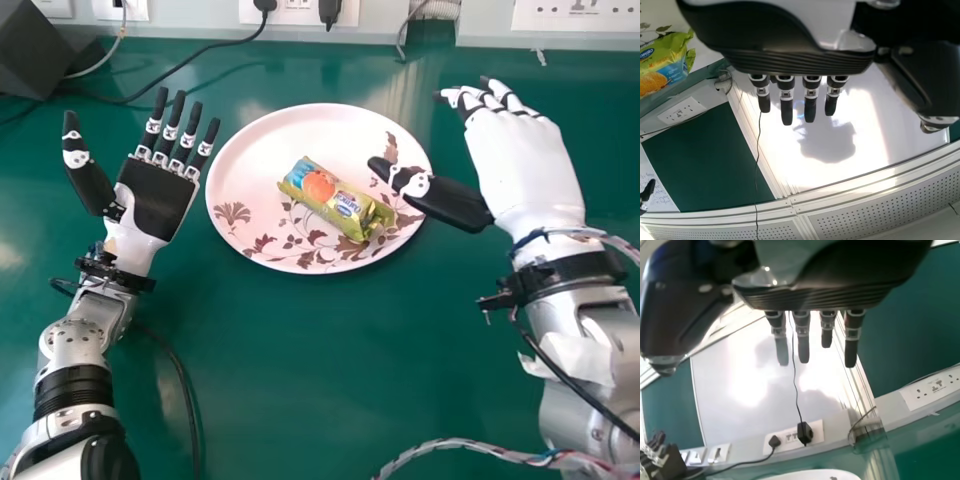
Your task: Pick up biscuit and place it in the plate
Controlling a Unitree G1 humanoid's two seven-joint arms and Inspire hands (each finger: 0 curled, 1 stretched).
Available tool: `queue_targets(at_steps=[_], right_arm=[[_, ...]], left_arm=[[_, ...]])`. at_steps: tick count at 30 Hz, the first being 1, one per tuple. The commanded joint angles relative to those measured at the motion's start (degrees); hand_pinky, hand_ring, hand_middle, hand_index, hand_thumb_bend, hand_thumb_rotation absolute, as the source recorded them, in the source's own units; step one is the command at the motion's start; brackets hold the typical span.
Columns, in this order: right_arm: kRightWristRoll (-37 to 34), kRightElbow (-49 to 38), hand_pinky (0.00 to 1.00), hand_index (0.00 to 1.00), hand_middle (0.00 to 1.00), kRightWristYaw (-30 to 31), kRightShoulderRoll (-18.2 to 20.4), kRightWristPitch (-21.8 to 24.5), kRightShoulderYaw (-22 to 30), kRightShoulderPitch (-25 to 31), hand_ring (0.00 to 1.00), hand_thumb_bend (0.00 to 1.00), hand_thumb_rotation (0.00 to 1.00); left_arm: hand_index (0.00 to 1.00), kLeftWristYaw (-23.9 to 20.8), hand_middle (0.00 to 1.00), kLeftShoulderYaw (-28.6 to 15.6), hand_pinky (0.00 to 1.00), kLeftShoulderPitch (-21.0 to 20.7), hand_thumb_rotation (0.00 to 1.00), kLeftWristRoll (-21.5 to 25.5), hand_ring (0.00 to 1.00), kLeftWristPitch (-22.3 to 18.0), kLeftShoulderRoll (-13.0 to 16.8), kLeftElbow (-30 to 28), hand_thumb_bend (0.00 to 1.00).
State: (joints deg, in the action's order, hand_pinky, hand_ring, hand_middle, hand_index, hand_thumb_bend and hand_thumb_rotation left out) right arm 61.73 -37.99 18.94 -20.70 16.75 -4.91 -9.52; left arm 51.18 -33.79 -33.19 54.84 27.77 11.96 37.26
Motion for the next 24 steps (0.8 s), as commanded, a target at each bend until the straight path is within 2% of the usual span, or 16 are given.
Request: queue_targets(at_steps=[1,8,12,17,24], right_arm=[[-0.89,-1.86,0.80,0.91,0.94,0.19,0.61,-0.39,0.98,1.31,0.92,1.00,0.93],[-3.04,-3.28,0.79,0.90,0.94,-2.43,1.49,-2.20,2.73,3.23,0.93,1.00,0.95],[-4.22,-4.16,0.79,0.94,0.96,-3.61,2.09,-2.96,3.79,4.43,0.93,1.00,0.92],[-5.67,-5.30,0.83,1.00,0.98,-4.97,3.18,-3.47,4.92,6.15,0.95,1.00,0.94],[-7.10,-6.89,0.83,1.00,1.00,-6.66,4.65,-4.39,6.07,9.27,0.95,1.00,0.95]], left_arm=[[1.00,0.35,0.95,0.22,1.00,0.29,0.68,-0.62,0.93,-0.55,0.00,0.49,0.86],[1.00,1.34,0.94,0.19,1.00,-0.13,0.65,-0.93,0.93,-1.09,0.24,1.75,0.86],[1.00,1.46,0.95,0.11,1.00,-0.24,0.63,-0.87,0.93,-1.23,0.16,1.77,0.86],[0.99,1.44,0.96,0.08,0.98,-0.15,0.60,-0.62,0.92,-1.26,-0.09,1.31,0.87],[1.00,1.43,0.96,0.06,0.98,-0.21,0.63,-0.82,0.92,-1.99,-0.19,1.73,0.85]])
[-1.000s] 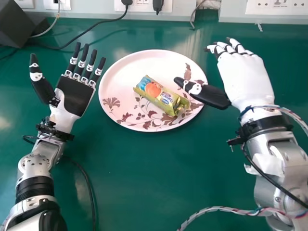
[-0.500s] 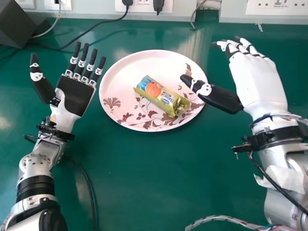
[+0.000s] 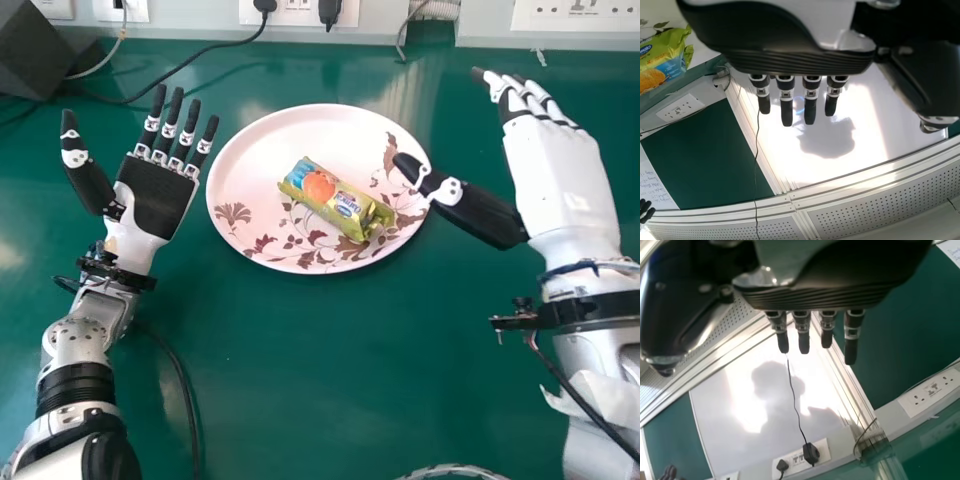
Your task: Pick up biscuit and place it in the plate
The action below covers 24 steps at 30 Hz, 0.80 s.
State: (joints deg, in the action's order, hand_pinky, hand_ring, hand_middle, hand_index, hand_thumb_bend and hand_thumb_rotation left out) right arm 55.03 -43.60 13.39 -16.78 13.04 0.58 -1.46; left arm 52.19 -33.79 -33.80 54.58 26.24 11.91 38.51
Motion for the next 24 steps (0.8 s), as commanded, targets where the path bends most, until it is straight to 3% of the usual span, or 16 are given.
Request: queue_targets(at_steps=[1,12,18,23,24], right_arm=[[-0.38,-1.51,0.83,1.00,1.00,-1.53,1.07,-0.75,0.64,1.73,0.95,1.00,0.94],[-2.44,-3.07,0.85,1.00,1.00,-4.67,3.96,-2.61,1.69,5.81,0.97,1.00,0.92],[-5.82,-3.81,0.87,1.00,1.00,-6.31,4.92,-4.12,2.93,8.07,0.96,1.00,0.86],[-9.94,-3.92,0.86,1.00,1.00,-7.62,6.31,-5.04,4.12,9.52,0.96,1.00,0.87],[-11.36,-3.93,0.87,1.00,1.00,-7.88,6.66,-5.30,4.45,9.74,0.96,1.00,0.86]], left_arm=[[1.00,0.60,0.96,0.03,0.98,0.34,0.63,-0.56,0.92,-0.58,-0.12,0.72,0.84],[0.99,-0.01,0.95,0.08,0.93,0.69,0.63,-0.55,0.89,-0.95,-0.25,0.27,0.85],[0.99,0.70,0.94,-0.08,0.82,0.75,0.62,-0.41,0.83,-0.66,0.04,1.09,0.85],[1.00,0.21,0.94,-0.11,0.96,0.97,0.64,-0.46,0.89,-0.62,-0.02,0.91,0.86],[1.00,0.28,0.94,-0.10,0.94,0.94,0.64,-0.46,0.90,-0.63,-0.02,0.97,0.86]])
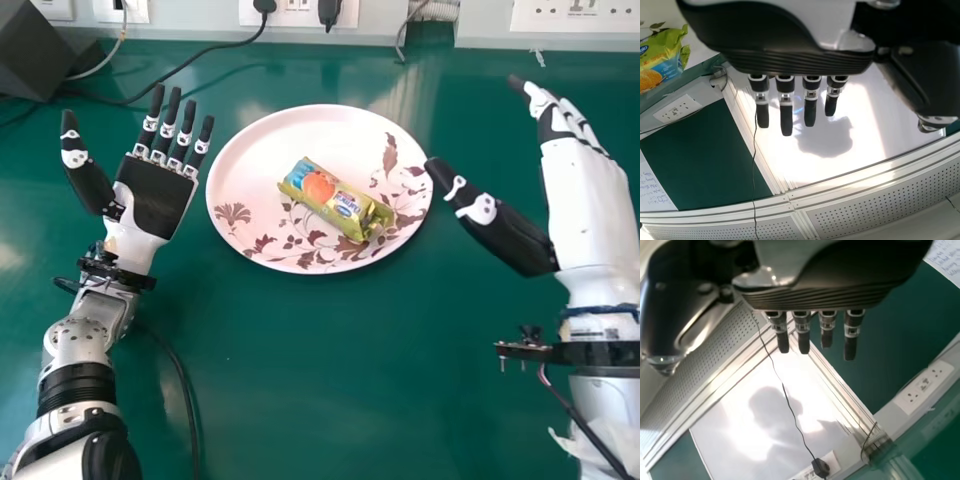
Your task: Pick up biscuit and place it in the plate
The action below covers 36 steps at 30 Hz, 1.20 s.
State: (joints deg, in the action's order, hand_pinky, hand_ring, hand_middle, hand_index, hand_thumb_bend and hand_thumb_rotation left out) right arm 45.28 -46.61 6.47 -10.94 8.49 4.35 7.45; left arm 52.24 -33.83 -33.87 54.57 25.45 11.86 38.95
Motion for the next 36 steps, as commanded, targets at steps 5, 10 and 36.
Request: queue_targets(at_steps=[5,10,36], right_arm=[[-6.72,-1.76,0.90,1.00,1.00,-1.89,2.25,-1.15,1.93,2.04,0.98,1.00,0.86],[-12.06,-1.46,0.92,1.00,1.00,-2.92,2.77,-3.05,3.49,3.48,0.99,1.00,0.87],[-38.48,12.38,0.87,1.00,1.00,-6.53,4.11,-25.16,10.62,11.44,0.96,1.00,0.85]], left_arm=[[1.00,1.72,0.96,0.01,0.73,0.74,0.61,-0.58,0.91,-0.13,0.32,1.48,0.86],[1.00,2.16,0.98,0.15,0.74,0.62,0.64,-1.16,0.91,-0.77,0.55,1.85,0.86],[0.99,1.69,0.94,-0.21,0.82,1.10,0.74,-2.08,0.86,-0.59,0.44,1.84,0.97]])
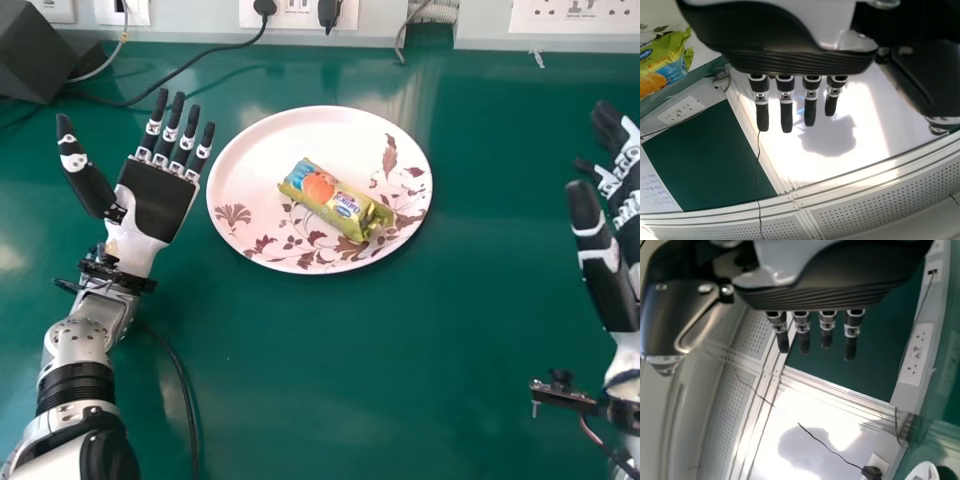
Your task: Pick up biscuit and place it in the plate
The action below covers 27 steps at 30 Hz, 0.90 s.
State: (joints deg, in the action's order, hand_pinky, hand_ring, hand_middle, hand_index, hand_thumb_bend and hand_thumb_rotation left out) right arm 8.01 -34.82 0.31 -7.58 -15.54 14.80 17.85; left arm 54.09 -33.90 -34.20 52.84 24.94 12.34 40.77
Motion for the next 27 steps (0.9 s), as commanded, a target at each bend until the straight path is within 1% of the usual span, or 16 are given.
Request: queue_targets(at_steps=[1,3,6,9,14,16,20,23,27], right_arm=[[-3.28,1.32,0.86,1.00,1.00,0.03,1.07,-2.17,0.01,1.25,0.95,1.00,0.85],[-5.85,2.32,0.86,1.00,1.00,0.55,1.43,-3.53,-0.14,1.45,0.95,1.00,0.86],[-8.54,3.65,0.86,1.00,1.00,1.05,1.72,-4.87,-0.18,1.89,0.95,1.00,0.86],[-11.02,4.15,0.87,1.00,1.00,1.75,1.93,-5.40,-0.35,2.65,0.95,1.00,0.85],[-17.63,5.45,0.89,1.00,1.00,4.21,2.48,-7.13,-0.92,3.64,0.96,1.00,0.87],[-19.05,5.73,0.89,1.00,1.00,4.70,2.88,-7.42,-0.91,4.04,0.96,1.00,0.86],[-19.51,6.08,0.89,1.00,1.00,4.68,3.97,-8.36,-0.90,4.47,0.96,1.00,0.87],[-20.50,6.22,0.91,1.00,1.00,5.22,4.34,-8.89,-1.13,4.91,0.98,1.00,0.90],[-21.26,6.25,0.91,1.00,1.00,5.62,4.79,-9.11,-1.45,5.44,0.97,1.00,0.89]], left_arm=[[0.99,-0.07,0.94,-0.13,0.84,1.46,0.74,-0.41,0.87,-0.27,-0.08,0.02,0.97],[0.99,-0.13,0.95,-0.16,0.87,1.49,0.72,-0.36,0.89,-0.26,-0.11,-0.02,0.96],[0.99,-0.04,0.96,-0.26,0.88,1.40,0.72,-0.02,0.89,0.55,0.03,0.29,0.94],[0.99,0.15,0.96,-0.32,0.90,1.34,0.72,0.02,0.90,0.88,0.09,0.52,0.95],[0.99,0.33,0.97,-0.36,0.97,1.48,0.69,0.13,0.93,0.96,-0.10,0.15,0.94],[0.99,0.02,0.97,-0.41,0.99,1.49,0.70,0.21,0.93,1.34,-0.04,0.08,0.96],[0.98,0.35,0.97,-0.49,0.98,1.35,0.74,0.12,0.92,1.35,0.06,0.49,0.99],[1.00,0.66,0.98,-0.63,1.00,1.28,0.78,0.28,0.94,1.56,0.09,0.69,1.00],[1.00,-0.38,0.99,-0.80,1.00,1.43,0.82,0.26,0.95,1.78,0.00,0.26,1.00]])
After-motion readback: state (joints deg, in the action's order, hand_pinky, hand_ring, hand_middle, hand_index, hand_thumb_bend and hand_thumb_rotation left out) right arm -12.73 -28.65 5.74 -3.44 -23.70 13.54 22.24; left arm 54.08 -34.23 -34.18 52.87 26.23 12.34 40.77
